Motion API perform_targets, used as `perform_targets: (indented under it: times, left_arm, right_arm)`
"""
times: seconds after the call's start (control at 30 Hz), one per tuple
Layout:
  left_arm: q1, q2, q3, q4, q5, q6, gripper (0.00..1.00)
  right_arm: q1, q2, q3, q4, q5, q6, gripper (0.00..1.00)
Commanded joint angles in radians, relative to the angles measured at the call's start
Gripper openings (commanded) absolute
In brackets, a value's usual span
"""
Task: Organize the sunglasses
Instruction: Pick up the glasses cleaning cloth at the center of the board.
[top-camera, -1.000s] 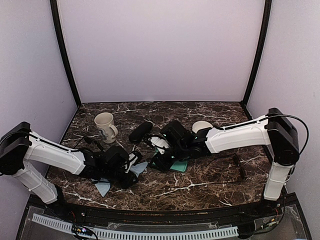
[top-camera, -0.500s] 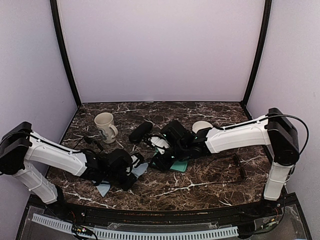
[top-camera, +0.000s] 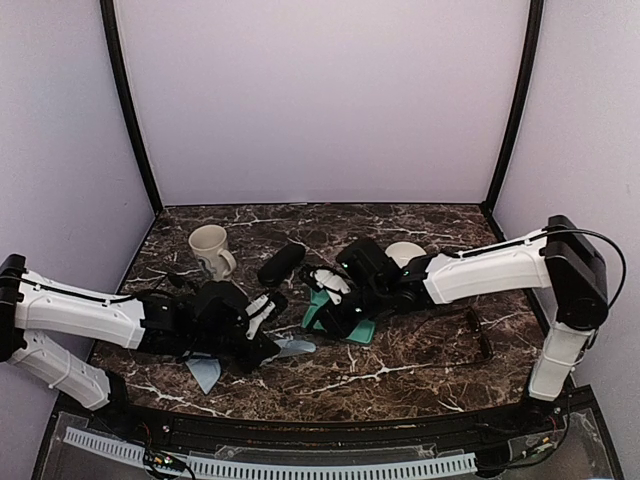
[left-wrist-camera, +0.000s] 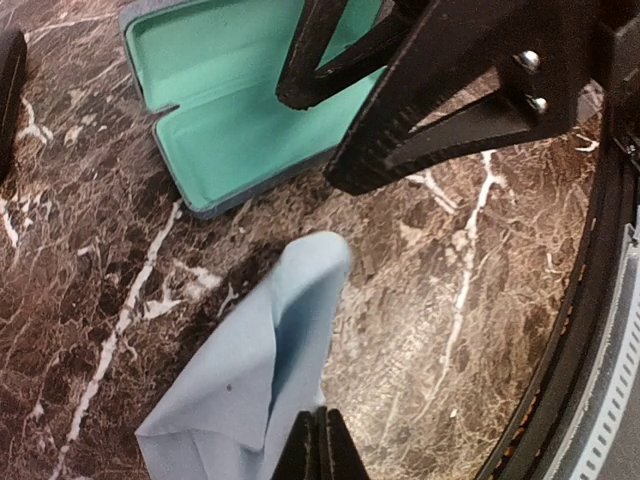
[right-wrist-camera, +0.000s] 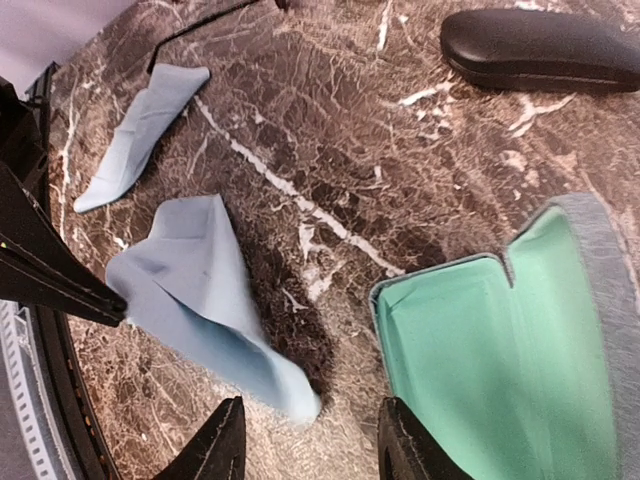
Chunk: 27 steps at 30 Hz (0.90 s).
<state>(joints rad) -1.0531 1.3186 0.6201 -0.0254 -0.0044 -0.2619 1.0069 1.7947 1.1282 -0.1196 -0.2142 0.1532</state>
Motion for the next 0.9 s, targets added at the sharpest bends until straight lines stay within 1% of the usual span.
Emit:
perform_targets:
  times: [0.0,0.13,0.27,0.4,0.43,0.63,0.87]
  left_arm:
    - [0.013,-0.059,0.029,-0.006,0.093,0.048,0.00]
    - [0.026,-0.091,0.038,-0.012,0.185,0.073,0.00]
    - [0.030,-0.091,0.059,0.001,0.254,0.070,0.00]
    - [0.031,-0.080,0.073,0.024,0.283,0.048,0.00]
    - [0.031,-0.079,0.074,0.030,0.286,0.043,0.00]
    - [0.046,-0.057,0.084,0.038,0.287,-0.009,0.00]
    - [0.082,0.027,0.139,0.035,0.284,-0.082,0.00]
  right_arm:
    - [-0.030,-0.089,-0.038,0.060,-0.054,0.008,0.46]
    - [-0.041,-0.139,-0.068,0.059,-0.080,-0.009,0.46]
    - [-0.048,-0.177,-0.092,0.060,-0.102,-0.013,0.46]
    - [-0.054,-0.193,-0.128,0.070,-0.132,-0.009,0.46]
    - [-0.054,-0.227,-0.140,0.077,-0.138,-0.010,0.46]
    - [-0.043,-0.272,-0.219,0.123,-0.212,0.000,0.48]
    - [0.015,-0.265,-0.260,0.161,-0.078,0.066,0.50]
